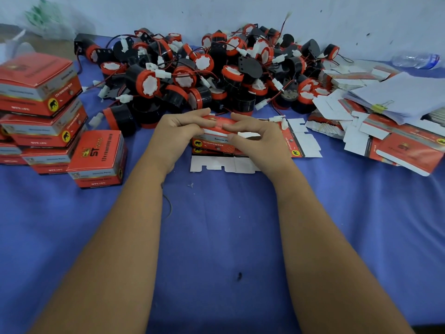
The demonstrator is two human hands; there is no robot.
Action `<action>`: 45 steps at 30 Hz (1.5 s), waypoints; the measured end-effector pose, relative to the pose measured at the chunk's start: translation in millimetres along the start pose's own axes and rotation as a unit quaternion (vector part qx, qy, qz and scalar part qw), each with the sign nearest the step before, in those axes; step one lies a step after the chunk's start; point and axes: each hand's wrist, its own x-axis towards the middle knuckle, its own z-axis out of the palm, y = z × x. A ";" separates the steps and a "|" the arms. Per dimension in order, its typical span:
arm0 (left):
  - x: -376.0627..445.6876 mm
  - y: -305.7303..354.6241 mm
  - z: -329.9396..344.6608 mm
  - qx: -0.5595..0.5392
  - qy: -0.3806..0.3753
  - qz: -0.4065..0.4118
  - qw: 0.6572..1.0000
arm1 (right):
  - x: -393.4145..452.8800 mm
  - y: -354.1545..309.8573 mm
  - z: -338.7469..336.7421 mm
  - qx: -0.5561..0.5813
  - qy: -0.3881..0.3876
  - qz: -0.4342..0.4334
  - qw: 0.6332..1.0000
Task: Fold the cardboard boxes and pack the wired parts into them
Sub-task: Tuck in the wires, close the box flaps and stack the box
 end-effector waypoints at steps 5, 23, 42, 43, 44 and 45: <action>-3.9 -0.2 0.3 0.029 -0.001 0.020 0.999 | 1.3 2.2 1.3 -0.039 0.004 -0.033 0.999; -4.7 -7.0 1.7 0.360 0.137 0.167 0.907 | 11.4 12.7 15.9 -0.178 0.102 -0.107 0.973; -8.0 -5.4 6.3 0.452 0.147 0.190 0.859 | 10.1 -3.7 30.8 -0.348 0.117 -0.147 0.918; -8.4 -5.2 7.8 0.459 0.135 0.191 0.857 | 9.6 -2.0 30.3 -0.332 0.116 -0.143 0.925; -9.0 -5.8 8.4 0.452 0.118 0.189 0.864 | 8.3 0.1 29.9 -0.309 0.115 -0.137 0.934; -9.9 -5.9 8.9 0.430 0.101 0.184 0.878 | 6.6 2.0 29.3 -0.279 0.115 -0.125 0.945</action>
